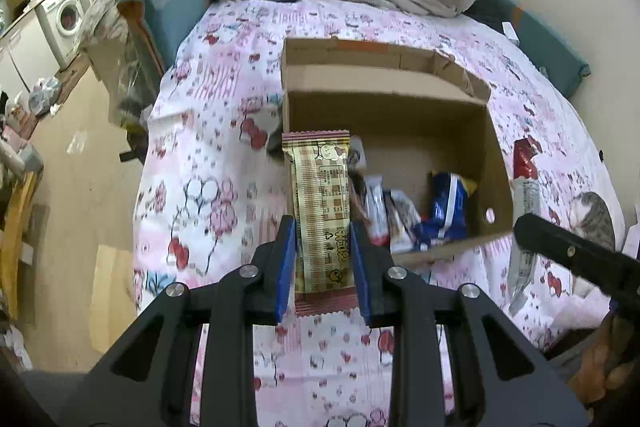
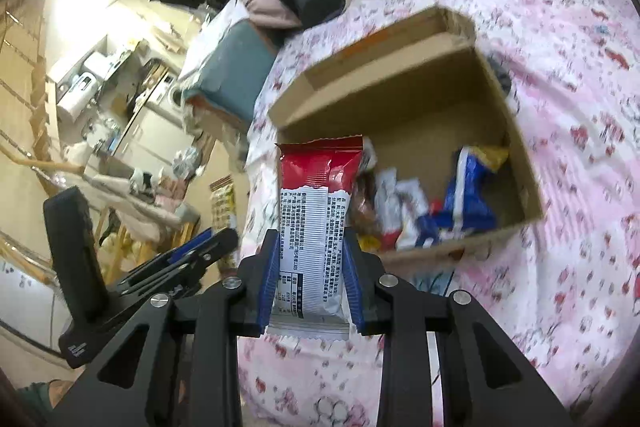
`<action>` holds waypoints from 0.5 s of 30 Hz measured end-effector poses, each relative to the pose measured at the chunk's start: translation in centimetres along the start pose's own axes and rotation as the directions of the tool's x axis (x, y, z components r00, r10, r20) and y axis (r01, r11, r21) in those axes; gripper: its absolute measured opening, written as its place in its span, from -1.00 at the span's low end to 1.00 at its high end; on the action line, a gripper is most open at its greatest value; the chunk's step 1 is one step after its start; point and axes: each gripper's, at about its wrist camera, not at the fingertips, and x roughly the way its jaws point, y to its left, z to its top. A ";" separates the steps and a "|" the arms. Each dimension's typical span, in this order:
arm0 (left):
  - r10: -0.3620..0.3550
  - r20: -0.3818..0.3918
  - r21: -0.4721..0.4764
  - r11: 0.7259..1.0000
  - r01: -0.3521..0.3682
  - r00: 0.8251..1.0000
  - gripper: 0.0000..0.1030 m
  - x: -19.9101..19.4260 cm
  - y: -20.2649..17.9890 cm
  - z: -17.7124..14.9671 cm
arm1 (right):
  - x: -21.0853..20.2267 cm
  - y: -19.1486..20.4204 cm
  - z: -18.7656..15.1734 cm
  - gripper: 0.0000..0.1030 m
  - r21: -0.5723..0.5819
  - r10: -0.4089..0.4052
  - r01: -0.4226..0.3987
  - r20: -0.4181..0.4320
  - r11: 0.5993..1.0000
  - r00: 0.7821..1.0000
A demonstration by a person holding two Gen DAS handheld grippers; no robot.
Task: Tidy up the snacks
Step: 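Carry both held bars over the open box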
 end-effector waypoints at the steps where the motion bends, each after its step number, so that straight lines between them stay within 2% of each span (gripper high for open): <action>1: 0.002 0.002 0.008 1.000 -0.002 1.000 -0.55 0.3 -0.2 0.4 | 0.0 -0.3 0.3 -0.39 0.008 -0.005 0.004 0.016 1.000 1.000; 3: 0.000 0.002 0.026 1.000 0.000 1.000 -0.55 0.9 -0.6 1.1 | 0.2 -1.6 1.1 -0.39 0.041 -0.020 0.018 0.044 0.999 0.999; 6: 0.004 0.010 0.044 0.999 -0.004 1.000 -0.55 1.8 -0.9 1.9 | 1.0 -3.3 2.2 -0.39 0.081 -0.043 0.040 0.038 0.996 0.998; 15: -0.002 -0.016 0.054 0.999 0.002 1.000 -0.55 5.6 -1.5 3.3 | 3.6 -5.7 4.6 -0.39 0.076 -0.113 0.111 0.024 0.991 0.993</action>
